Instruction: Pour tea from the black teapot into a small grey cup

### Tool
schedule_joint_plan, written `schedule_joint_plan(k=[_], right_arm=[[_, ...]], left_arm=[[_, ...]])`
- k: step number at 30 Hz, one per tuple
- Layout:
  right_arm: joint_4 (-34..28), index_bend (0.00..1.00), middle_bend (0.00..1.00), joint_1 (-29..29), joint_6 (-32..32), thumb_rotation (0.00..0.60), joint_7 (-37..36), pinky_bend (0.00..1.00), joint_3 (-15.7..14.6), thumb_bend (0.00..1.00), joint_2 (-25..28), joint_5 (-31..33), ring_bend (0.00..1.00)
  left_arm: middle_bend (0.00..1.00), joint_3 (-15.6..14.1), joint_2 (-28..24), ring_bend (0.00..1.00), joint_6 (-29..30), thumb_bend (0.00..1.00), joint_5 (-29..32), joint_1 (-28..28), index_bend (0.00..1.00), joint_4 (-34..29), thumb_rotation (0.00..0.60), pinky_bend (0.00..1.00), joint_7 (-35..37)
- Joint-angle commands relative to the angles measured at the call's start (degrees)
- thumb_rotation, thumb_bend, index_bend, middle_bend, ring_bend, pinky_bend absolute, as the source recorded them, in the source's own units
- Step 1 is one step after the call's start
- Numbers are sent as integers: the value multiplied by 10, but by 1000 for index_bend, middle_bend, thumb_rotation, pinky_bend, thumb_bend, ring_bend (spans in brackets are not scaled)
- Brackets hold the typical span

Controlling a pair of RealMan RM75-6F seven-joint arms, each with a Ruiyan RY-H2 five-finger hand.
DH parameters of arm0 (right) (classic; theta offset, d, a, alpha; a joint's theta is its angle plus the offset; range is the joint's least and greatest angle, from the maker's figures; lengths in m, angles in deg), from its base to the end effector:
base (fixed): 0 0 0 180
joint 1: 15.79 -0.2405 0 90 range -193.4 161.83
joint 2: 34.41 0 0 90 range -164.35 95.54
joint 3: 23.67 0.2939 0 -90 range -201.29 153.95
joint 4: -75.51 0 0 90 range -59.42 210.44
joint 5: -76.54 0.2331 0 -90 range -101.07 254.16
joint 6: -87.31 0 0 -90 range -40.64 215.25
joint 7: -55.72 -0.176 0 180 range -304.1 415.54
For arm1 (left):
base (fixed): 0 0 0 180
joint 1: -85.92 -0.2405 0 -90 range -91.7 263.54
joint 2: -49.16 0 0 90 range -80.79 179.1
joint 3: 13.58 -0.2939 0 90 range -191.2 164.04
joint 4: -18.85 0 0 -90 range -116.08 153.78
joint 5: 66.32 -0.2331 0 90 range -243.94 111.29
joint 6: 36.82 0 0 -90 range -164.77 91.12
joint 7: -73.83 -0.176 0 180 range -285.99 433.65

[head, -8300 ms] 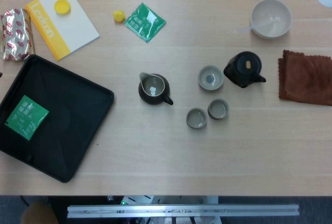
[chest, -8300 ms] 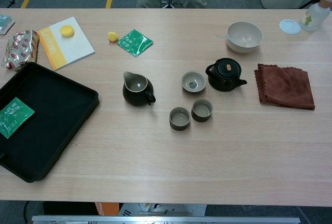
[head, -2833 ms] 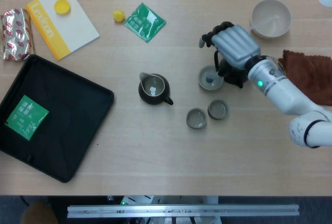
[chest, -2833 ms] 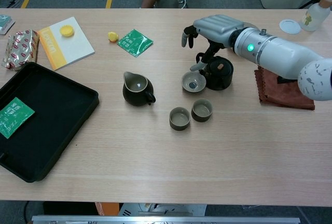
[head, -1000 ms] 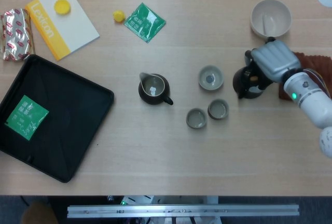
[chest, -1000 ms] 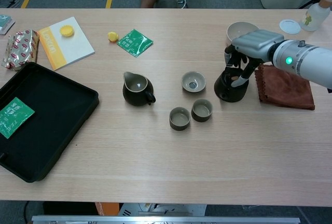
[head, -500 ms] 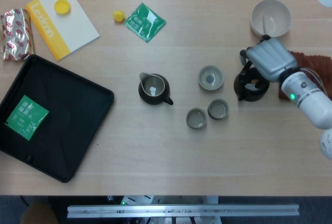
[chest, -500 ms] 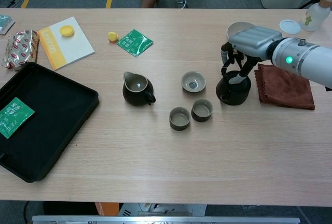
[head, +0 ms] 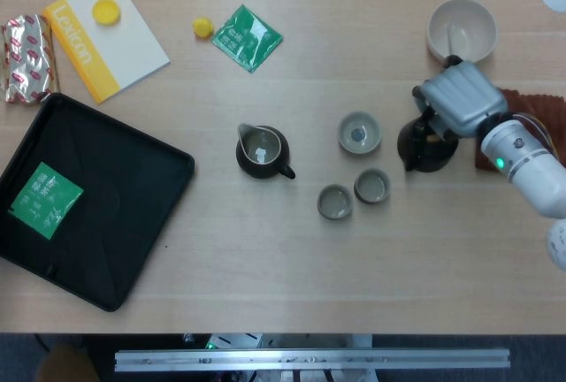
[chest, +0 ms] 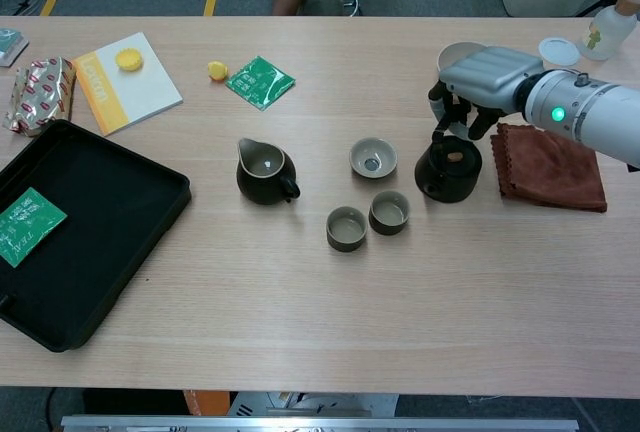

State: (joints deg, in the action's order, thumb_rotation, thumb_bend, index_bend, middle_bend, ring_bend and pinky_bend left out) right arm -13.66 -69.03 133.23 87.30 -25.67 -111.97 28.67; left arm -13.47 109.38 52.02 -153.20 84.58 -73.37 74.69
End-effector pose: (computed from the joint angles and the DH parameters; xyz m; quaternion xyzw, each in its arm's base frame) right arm -0.2052 -0.4107 -0.0257 0.8291 -0.3235 0.1807 0.4186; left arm -0.3769 0.1674 0.1814 -0.5838 -0.3933 -0.3485 0.6189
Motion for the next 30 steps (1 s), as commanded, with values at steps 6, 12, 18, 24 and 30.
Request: schedule_joint_plan(k=[6,12,18,24,30], right_arm=[[-13,522,539,12,23,600,22,296,-7,409,15,28,572],[-36,522,539,22,35,600,33,296,-16,410,39,42,573],[-36,522,539,22,34,600,36,296,-12,409,33,40,571],[-17,522,538,12,31,600,47,296,-2,408,12,42,548],[-2,522,535,7,34,600,53,296,8,408,0,48,537]], left_arm=[[223,0,3,188,-7,267,-3,5,186,5,600,187,4],[223,0,6,188,-12,267,-2,8,186,9,600,187,7],[223,-1,8,188,-15,267,-4,10,186,10,600,187,7],[223,-2,6,188,-12,267,3,6,186,11,600,187,9],[223,-3,6,188,-13,267,8,3,186,11,600,187,9]])
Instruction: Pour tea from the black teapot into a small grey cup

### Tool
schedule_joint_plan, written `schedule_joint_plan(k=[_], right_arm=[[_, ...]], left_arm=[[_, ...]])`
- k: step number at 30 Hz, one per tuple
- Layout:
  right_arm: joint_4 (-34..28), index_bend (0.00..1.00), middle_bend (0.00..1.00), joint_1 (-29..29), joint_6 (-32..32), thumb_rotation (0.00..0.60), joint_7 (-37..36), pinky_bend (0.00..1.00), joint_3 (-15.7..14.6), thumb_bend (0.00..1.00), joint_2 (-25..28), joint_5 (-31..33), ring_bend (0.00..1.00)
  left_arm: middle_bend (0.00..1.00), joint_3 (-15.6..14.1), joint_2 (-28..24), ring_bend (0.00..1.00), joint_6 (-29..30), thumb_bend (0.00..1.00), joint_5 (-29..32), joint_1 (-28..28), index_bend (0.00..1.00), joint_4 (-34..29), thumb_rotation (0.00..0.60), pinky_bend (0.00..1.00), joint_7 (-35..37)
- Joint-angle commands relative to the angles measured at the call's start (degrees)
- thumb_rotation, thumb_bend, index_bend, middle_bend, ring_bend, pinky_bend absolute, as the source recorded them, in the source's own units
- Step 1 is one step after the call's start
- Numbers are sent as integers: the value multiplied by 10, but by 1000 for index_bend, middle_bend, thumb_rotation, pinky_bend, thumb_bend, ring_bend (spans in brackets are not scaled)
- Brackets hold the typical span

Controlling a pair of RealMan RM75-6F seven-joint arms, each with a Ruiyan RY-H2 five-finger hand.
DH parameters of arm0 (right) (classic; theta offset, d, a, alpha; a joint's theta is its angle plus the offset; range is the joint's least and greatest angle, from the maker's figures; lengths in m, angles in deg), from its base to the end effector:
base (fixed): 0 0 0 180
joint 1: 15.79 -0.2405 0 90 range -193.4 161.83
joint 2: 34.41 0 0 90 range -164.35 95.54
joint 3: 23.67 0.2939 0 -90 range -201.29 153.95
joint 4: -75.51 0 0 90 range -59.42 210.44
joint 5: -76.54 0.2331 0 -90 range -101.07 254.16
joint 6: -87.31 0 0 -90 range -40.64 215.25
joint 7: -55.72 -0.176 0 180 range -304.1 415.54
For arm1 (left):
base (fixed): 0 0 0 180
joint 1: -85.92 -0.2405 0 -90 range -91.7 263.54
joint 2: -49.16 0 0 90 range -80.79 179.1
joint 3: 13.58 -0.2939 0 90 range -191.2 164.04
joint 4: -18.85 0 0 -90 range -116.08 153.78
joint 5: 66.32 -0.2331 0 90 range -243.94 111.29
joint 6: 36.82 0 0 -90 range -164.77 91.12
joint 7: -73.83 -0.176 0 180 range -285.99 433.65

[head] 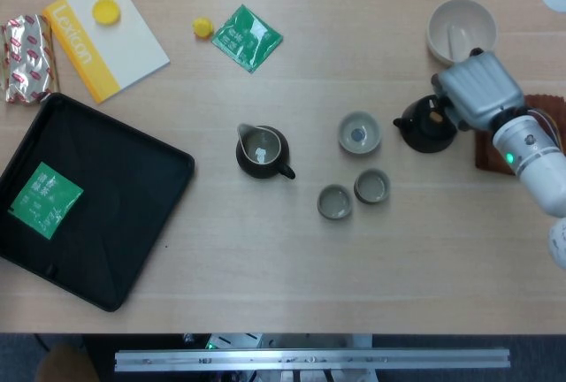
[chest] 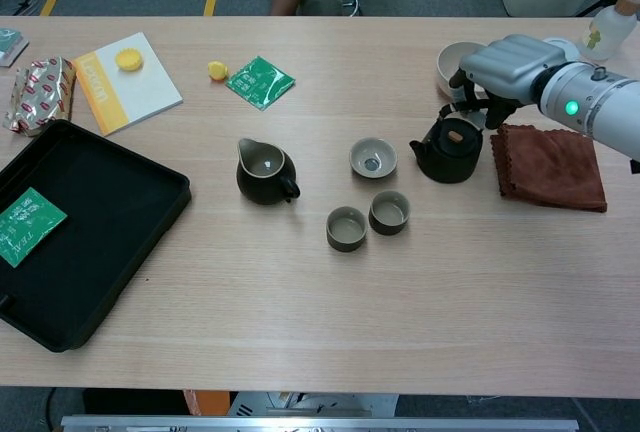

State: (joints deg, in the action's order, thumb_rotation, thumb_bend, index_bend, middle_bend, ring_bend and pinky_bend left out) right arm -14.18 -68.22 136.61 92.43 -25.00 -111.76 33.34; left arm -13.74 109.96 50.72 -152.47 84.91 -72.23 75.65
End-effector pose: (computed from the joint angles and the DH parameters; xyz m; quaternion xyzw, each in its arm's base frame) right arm -0.2145 -0.4154 -0.0143 0.8116 -0.3207 0.1688 0.4582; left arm -0.3836 0.1680 0.1768 -0.5839 -0.4043 -0.3419 0.6154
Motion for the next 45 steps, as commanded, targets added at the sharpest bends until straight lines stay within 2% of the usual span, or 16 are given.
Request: schedule_joint_plan(k=[1,5,10,15,17,22,25,34,45], right_arm=[[4,522,534,-2,0,600,3,296,2,408,-3,1,533],[4,522,534,-1,-3,600,0,296,4,400,-5,0,516],[12,522,534,0,-7,592,-4,296,4,333,-9,-4,508],[22,514,528,0,-10,587,-5,296,6,333,-16,-10,485],[23,506,520,0,-11,564,-11,296,9,324,-17,-14,474],[28,505,516,5,-15,484,-30,296,15,195,-20,-32,464],[31,505,516,7,-19,462,-40,296,17,143,-21,-38,462],[38,505,516,12,-25,455,-53,296,19,87,-23,-47,462],[32,505,522,13,-30,447,-59,299,23,71,-17,-41,473]], left_arm=[[223,0,0,188,-1,267,0,0,186,0,600,187,-1],[223,0,0,188,-1,267,-1,1,186,-2,600,187,-2],[223,-1,-2,188,0,267,-1,0,186,-4,600,187,-4],[223,-1,-3,188,-2,267,-1,1,186,-8,600,187,-8],[223,-1,-3,188,-2,267,0,1,186,-10,600,187,-9],[223,-1,-5,188,-1,267,-1,0,186,-13,600,187,-12],[223,-1,-7,188,-1,267,0,0,186,-16,600,187,-13],[223,-2,-8,188,1,267,-2,-2,186,-20,600,187,-16],[223,-2,-8,188,1,267,-3,-1,186,-22,600,187,-19]])
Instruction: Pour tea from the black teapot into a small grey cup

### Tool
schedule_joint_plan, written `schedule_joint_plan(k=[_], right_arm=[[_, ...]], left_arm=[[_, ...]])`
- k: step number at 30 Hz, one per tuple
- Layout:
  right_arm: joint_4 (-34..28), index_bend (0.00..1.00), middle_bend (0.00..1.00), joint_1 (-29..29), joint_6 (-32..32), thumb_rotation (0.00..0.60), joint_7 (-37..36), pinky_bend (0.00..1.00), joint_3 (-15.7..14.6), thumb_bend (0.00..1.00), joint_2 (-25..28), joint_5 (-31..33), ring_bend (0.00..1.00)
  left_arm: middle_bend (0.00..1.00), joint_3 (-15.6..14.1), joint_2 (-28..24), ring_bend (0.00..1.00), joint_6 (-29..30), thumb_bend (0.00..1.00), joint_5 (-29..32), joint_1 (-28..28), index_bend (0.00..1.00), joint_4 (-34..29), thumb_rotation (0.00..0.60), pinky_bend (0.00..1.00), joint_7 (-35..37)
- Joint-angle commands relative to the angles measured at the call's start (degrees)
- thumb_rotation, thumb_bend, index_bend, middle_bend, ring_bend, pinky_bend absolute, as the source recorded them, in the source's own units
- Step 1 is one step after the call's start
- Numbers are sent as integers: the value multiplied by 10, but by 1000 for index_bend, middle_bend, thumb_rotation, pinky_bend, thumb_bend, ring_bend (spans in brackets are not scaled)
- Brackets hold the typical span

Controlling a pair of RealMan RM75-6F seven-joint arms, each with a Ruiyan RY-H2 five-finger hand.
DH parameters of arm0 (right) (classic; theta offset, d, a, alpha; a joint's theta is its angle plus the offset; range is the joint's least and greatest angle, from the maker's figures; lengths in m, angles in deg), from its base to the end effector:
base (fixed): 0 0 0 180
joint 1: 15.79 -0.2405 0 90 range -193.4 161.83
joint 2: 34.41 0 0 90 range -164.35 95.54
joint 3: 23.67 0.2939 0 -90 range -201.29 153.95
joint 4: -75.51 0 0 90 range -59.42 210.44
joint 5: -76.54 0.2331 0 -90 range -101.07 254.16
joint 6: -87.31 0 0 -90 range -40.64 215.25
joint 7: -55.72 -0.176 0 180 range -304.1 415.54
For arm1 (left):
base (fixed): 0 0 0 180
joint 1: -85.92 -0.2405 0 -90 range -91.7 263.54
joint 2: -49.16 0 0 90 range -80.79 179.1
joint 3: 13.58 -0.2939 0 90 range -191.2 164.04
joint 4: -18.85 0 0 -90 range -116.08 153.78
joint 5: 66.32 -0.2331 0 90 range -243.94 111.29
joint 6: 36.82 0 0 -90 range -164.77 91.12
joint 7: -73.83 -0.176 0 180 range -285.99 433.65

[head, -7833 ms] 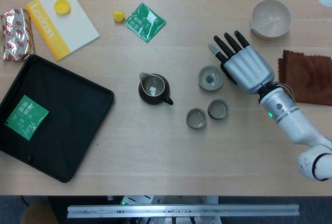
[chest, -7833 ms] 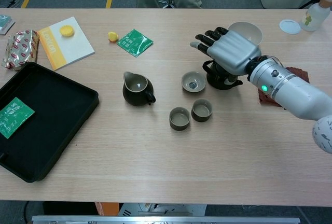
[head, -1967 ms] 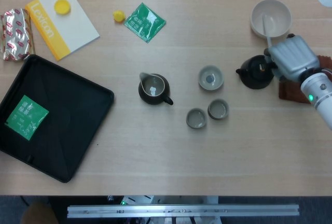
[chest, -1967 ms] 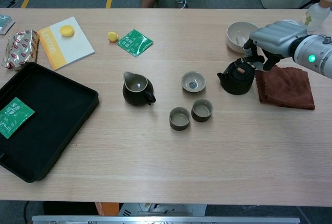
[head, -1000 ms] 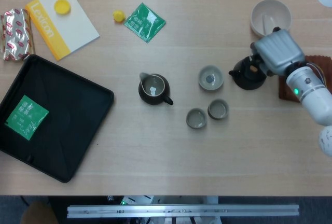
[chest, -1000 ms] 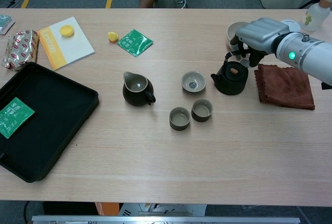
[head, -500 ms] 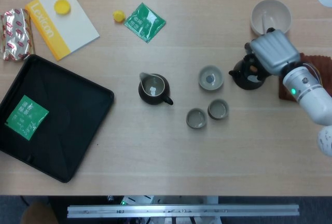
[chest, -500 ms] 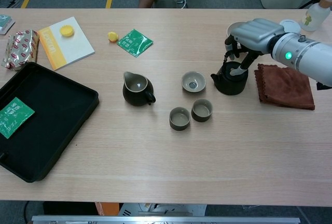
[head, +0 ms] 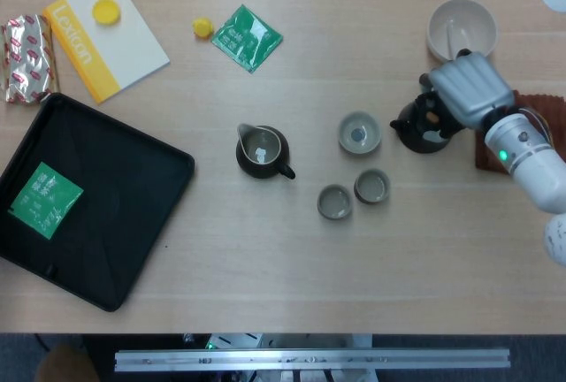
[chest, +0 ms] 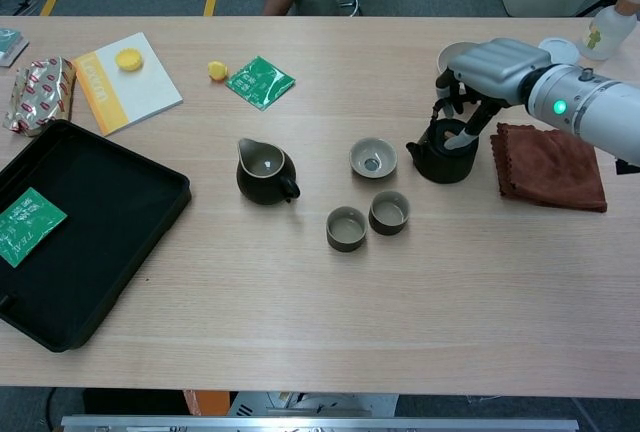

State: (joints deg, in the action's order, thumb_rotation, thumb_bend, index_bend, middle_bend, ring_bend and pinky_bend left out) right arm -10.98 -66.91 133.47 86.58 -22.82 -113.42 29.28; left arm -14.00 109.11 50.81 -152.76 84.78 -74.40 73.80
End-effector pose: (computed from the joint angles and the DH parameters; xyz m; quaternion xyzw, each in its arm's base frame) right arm -0.2125 -0.4203 -0.0242 0.8072 -0.3444 0.1958 0.4377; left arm -0.3765 0.1663 0.1769 -0.5879 -0.4025 -0.3380 0.6149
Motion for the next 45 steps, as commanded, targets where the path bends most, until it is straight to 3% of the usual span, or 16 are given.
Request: schedule_joint_plan(k=[1,12,21,32,45], right_arm=[[0,505,523,1,2,446,-1,299,1,71,-1,-1,474],[0,505,532,1,-1,446,8,299,-4,70,-11,7,484],[-14,511,572,-4,-4,449,23,299,-10,84,-4,32,552],[-16,638,667,-12,-3,459,25,299,-6,98,-7,53,657],[-11,774,779,-21,6,518,29,299,0,98,-18,76,766]], left_arm=[[223,0,0,188,-1,267,0,1,186,0,600,187,0],[222,0,-1,188,-1,267,2,-1,186,-1,600,187,0],[222,0,1,188,-3,267,1,1,186,0,600,187,-1],[222,0,0,188,-4,267,3,1,186,2,600,187,0],[222,0,1,188,-5,267,4,1,186,4,600,187,3]])
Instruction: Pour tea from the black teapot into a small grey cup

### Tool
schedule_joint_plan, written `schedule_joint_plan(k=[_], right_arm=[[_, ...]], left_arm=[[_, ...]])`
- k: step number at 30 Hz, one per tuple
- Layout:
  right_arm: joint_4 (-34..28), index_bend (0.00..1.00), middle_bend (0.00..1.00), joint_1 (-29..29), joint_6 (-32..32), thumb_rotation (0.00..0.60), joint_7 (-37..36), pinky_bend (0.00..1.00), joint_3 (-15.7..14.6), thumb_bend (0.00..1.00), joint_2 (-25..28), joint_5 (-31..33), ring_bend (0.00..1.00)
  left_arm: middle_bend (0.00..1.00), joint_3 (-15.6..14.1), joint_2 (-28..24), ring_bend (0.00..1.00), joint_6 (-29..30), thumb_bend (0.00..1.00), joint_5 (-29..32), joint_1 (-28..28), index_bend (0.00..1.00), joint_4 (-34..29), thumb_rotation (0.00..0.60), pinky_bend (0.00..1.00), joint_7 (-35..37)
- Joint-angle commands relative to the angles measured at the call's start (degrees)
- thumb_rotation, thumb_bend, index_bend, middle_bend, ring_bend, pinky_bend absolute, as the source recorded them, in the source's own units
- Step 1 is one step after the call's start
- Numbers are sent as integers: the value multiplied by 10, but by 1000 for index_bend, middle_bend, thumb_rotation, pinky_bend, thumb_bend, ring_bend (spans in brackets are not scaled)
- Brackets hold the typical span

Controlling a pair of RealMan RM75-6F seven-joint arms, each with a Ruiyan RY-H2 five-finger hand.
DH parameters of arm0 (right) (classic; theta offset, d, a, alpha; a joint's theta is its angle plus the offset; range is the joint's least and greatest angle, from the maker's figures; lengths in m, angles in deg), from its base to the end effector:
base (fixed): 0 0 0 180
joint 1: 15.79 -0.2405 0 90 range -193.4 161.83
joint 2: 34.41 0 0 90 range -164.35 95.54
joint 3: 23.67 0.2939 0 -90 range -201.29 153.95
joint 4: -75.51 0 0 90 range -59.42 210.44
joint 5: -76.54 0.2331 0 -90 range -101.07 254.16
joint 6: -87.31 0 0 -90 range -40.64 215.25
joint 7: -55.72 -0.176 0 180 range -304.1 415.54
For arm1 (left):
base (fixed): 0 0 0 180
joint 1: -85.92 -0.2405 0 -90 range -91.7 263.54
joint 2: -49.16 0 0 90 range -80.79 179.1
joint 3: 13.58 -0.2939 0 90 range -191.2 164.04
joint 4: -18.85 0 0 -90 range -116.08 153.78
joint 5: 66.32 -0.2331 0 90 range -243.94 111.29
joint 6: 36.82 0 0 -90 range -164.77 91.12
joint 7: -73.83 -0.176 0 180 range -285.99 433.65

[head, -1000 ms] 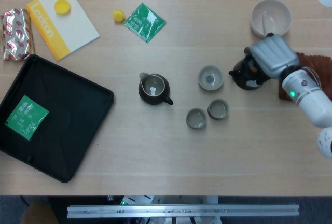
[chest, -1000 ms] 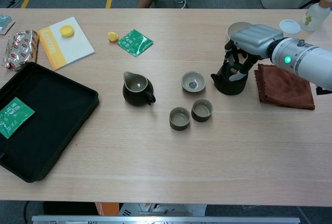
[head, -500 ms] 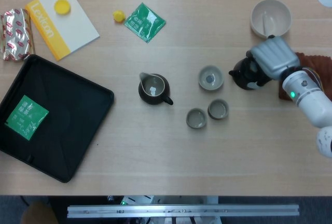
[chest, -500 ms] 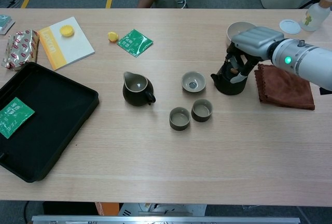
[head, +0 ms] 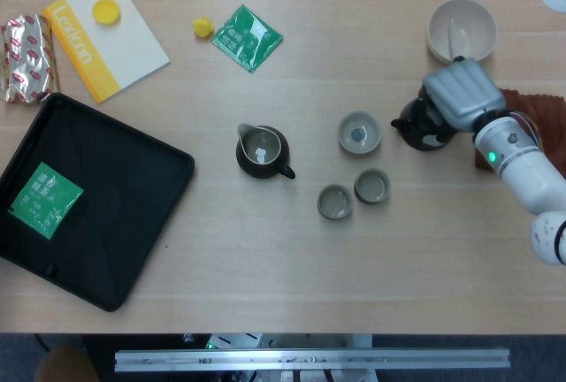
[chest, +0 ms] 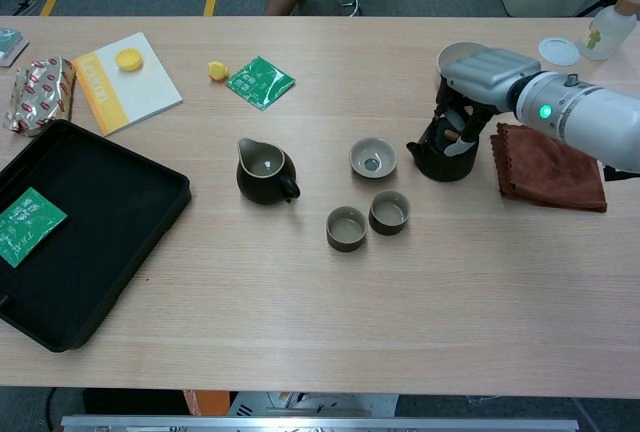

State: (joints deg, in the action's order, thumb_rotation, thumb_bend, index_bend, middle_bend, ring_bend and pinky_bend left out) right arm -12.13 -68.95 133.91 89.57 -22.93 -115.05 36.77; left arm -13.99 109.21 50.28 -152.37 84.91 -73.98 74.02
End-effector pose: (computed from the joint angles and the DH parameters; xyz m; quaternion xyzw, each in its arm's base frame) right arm -0.2055 -0.4183 -0.0373 0.7985 -0.3729 0.1833 0.4356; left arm -0.3794 0.1670 0.1763 -0.5879 -0.4053 -0.3343 0.6151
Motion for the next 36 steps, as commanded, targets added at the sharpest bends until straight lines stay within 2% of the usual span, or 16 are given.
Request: schedule_joint_plan(k=[1,7,11,18,20,25,27,36], right_arm=[[0,785,787,0,2,518,-3,299,2,95,-2,2,772],[2,837,825,-1,2,517,-9,299,6,13,-6,7,803],[3,852,837,0,2,511,-15,299,9,0,-8,7,813],[-4,861,839,9,8,448,-50,299,24,0,-2,-13,814],[-10,865,839,13,8,404,-62,299,29,0,3,-20,814],[-22,885,840,23,11,105,-88,301,37,0,18,-38,814],[-26,885,840,23,11,60,-84,295,35,0,23,-35,814],[-45,895,840,19,4,45,-94,288,45,15,43,-31,812]], left_arm=[[222,0,0,188,1,267,0,0,186,0,600,187,1],[222,0,-1,188,2,267,1,-2,186,1,600,187,2],[222,0,-1,188,2,267,1,-2,186,2,600,187,4],[222,0,-2,188,3,267,1,-3,186,1,600,187,5],[222,0,-2,188,4,267,1,-3,186,0,600,187,5],[222,-1,-2,188,5,267,-2,-3,186,-3,600,187,2],[222,-1,-2,188,6,267,-3,-3,186,-5,600,187,1],[222,-1,-6,188,7,267,-5,-3,186,-13,600,187,-5]])
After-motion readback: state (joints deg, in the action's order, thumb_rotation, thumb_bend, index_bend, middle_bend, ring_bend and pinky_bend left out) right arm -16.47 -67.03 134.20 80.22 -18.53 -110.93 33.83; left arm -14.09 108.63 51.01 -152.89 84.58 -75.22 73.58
